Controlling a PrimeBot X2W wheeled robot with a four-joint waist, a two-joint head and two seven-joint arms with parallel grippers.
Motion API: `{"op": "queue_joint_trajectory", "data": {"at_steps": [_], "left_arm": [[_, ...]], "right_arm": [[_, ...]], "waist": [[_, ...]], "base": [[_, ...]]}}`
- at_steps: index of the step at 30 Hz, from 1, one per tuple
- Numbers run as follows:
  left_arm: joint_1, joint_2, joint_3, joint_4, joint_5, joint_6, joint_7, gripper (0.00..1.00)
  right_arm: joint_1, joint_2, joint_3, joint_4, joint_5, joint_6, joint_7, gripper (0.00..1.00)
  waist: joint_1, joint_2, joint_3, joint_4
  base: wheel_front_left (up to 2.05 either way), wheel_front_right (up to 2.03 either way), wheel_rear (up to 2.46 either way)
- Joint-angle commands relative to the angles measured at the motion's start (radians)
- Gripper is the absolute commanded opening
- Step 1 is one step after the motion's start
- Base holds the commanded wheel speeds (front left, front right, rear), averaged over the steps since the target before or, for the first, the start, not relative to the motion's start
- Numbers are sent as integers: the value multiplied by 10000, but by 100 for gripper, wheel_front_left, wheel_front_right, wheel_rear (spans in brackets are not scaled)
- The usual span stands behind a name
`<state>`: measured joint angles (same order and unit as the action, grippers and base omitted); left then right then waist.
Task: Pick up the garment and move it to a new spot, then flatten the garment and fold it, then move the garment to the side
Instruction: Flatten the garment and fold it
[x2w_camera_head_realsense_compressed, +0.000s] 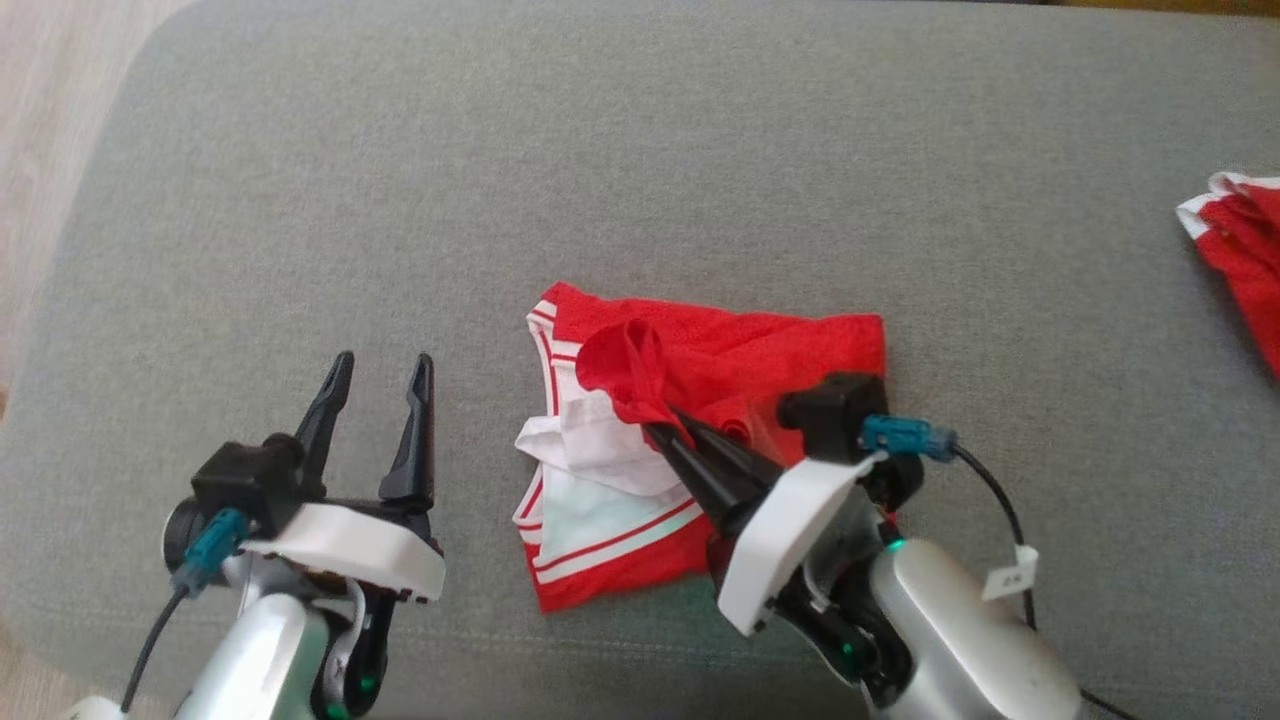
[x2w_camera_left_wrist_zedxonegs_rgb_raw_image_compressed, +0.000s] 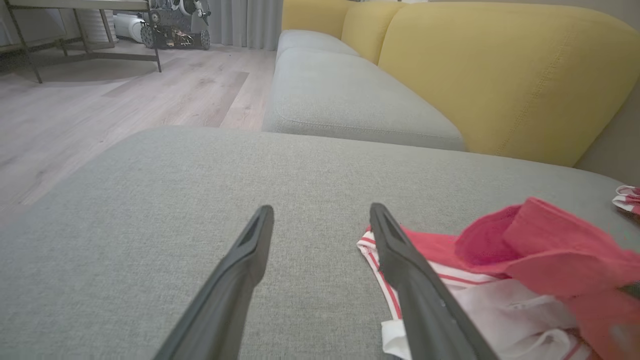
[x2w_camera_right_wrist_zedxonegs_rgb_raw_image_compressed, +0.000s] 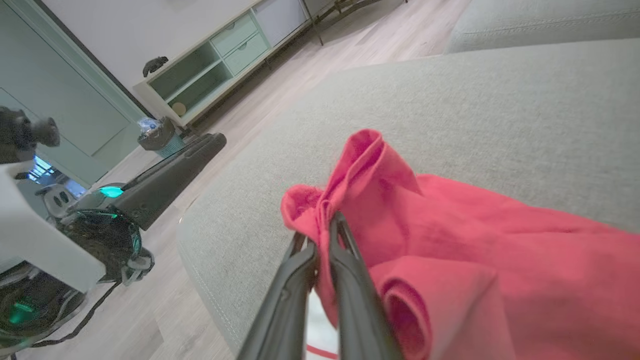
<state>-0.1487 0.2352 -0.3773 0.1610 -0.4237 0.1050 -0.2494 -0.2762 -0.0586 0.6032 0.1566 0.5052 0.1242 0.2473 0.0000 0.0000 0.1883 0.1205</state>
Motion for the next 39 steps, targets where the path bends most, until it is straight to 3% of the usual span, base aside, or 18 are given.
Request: {"op": "queue_joint_trajectory", "data": {"at_steps": [1,8,9,10,11,16,20,29,39], "left_arm": [[-416,86,329,-272,73,-35,-83,100],[-603,-78,334,-170,121,-135,-108,100],[-623,-91,346,-157,130,-148,-110,100],[-642,-98,368,-145,138,-160,-113,100],[-659,-104,390,-134,146,-173,-114,100],[-695,-76,526,-107,203,-227,-120,100],[-669,-50,625,-124,269,-228,-122,100],[-531,62,784,-213,347,-177,-123,100],[-489,333,908,-390,349,-25,31,100]], "right_arm": [[-452,84,259,-172,133,65,-202,0],[-1339,84,839,1297,692,65,-1189,0],[-1450,84,908,1397,790,65,-1320,16],[-1558,84,1030,1448,925,65,-1429,69],[-1669,84,1164,1447,1067,65,-1554,100],[-2141,84,1417,1075,1415,65,-2172,100],[-2311,84,908,457,1284,65,-2512,100],[-1205,84,-2394,-988,-433,65,-2363,100],[872,53,-5232,-2199,-2787,65,-1856,100]], "waist": [[0,0,108,75],[0,0,444,199],[0,0,483,194],[0,0,518,176],[0,0,545,157],[0,0,597,-51],[0,0,548,-260],[0,0,416,-676],[0,0,280,-906]], "base": [[0,0,0],[0,0,0],[0,0,0],[0,0,0],[0,0,0],[0,0,0],[0,0,0],[0,0,0],[0,0,0]]}}
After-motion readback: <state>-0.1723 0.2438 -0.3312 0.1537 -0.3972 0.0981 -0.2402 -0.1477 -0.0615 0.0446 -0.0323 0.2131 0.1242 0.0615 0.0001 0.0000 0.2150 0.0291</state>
